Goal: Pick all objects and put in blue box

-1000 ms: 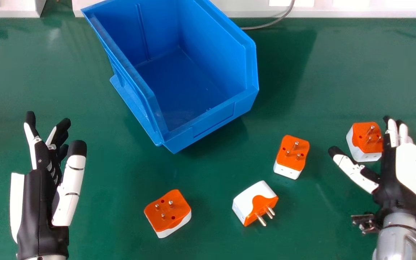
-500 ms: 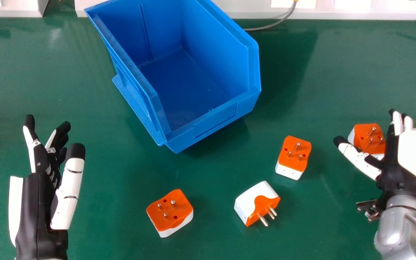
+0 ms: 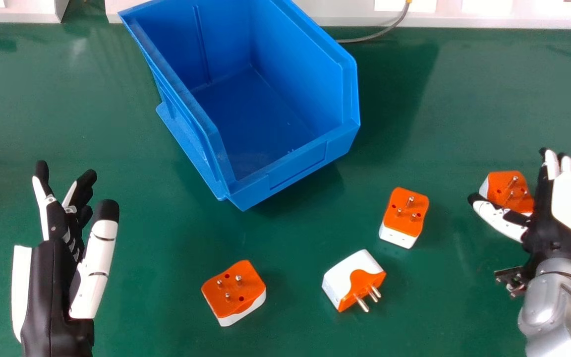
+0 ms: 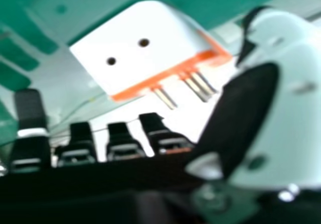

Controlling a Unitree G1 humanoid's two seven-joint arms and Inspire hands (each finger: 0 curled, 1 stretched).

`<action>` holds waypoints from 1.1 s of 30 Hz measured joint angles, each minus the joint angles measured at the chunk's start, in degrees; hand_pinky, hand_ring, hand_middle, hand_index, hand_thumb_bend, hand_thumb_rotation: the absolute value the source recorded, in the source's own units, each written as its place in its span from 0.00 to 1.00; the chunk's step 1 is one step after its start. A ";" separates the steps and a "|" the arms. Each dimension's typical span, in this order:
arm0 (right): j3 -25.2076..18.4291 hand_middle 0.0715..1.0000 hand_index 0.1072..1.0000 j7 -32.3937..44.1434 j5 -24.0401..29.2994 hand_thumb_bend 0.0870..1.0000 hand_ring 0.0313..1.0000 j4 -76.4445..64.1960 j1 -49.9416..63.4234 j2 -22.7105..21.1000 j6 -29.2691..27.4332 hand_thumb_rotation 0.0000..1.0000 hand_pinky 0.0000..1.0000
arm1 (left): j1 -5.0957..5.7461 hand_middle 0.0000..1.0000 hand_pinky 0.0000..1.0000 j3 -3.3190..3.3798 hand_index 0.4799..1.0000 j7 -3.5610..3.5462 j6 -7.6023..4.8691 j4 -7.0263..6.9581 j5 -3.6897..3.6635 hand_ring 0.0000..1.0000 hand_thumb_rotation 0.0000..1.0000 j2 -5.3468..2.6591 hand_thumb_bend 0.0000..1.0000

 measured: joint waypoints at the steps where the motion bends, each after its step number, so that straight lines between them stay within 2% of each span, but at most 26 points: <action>1: 0.14 0.98 0.94 0.35 -0.14 0.38 0.97 -0.14 0.00 -0.13 0.20 0.45 0.87 | 0.00 0.92 0.94 -0.02 0.86 0.01 0.00 0.00 0.04 0.94 0.81 -0.04 0.58; 9: 1.80 0.96 0.92 1.66 -0.74 0.43 0.94 -0.97 -0.08 -0.91 2.41 0.38 0.85 | 0.01 0.92 0.93 -0.06 0.84 -0.01 0.00 0.00 -0.03 0.94 0.80 -0.09 0.58; 16: 2.93 0.94 0.89 1.77 -0.79 0.40 0.91 0.49 -1.60 -1.09 3.85 0.36 0.83 | 0.08 0.92 0.94 -0.06 0.86 -0.03 0.06 0.00 -0.08 0.95 0.79 -0.22 0.59; 18: 3.42 0.90 0.86 1.83 -0.81 0.39 0.88 1.45 -2.51 -1.28 4.27 0.33 0.80 | 0.23 0.92 0.94 -0.04 0.86 -0.09 0.07 -0.06 -0.15 0.94 0.79 -0.22 0.59; 20: 3.49 0.83 0.81 1.83 -0.73 0.38 0.79 3.14 -3.78 -1.37 4.38 0.29 0.71 | 0.45 0.92 0.93 -0.03 0.85 -0.07 0.13 -0.24 -0.13 0.94 0.78 -0.23 0.58; 21: 3.50 0.76 0.75 1.83 -0.70 0.37 0.70 4.15 -4.56 -1.47 4.45 0.28 0.62 | 0.53 0.92 0.93 -0.01 0.85 -0.04 0.15 -0.36 -0.13 0.94 0.78 -0.23 0.58; 23: 3.52 0.67 0.67 1.84 -0.60 0.36 0.60 5.78 -5.91 -1.73 4.51 0.26 0.53 | 0.67 0.92 0.92 0.03 0.85 0.06 0.16 -0.51 -0.13 0.94 0.78 -0.23 0.58; 26: 3.52 0.62 0.62 1.82 0.00 0.34 0.56 7.38 -7.10 -1.87 4.03 0.26 0.48 | 0.80 0.91 0.91 0.05 0.84 0.08 0.21 -0.73 -0.11 0.93 0.78 -0.23 0.59; 30: 3.56 0.56 0.58 2.27 0.48 0.30 0.51 9.95 -9.29 -2.81 3.60 0.32 0.42 | 0.75 0.91 0.91 0.06 0.83 0.04 0.24 -0.81 -0.11 0.93 0.77 -0.23 0.60; 33: 2.78 0.55 0.58 1.85 1.95 0.30 0.49 10.93 -9.33 -4.14 1.43 0.20 0.39 | 1.04 0.91 0.91 0.23 0.83 0.14 0.77 -1.18 -0.26 0.93 0.77 -0.23 0.60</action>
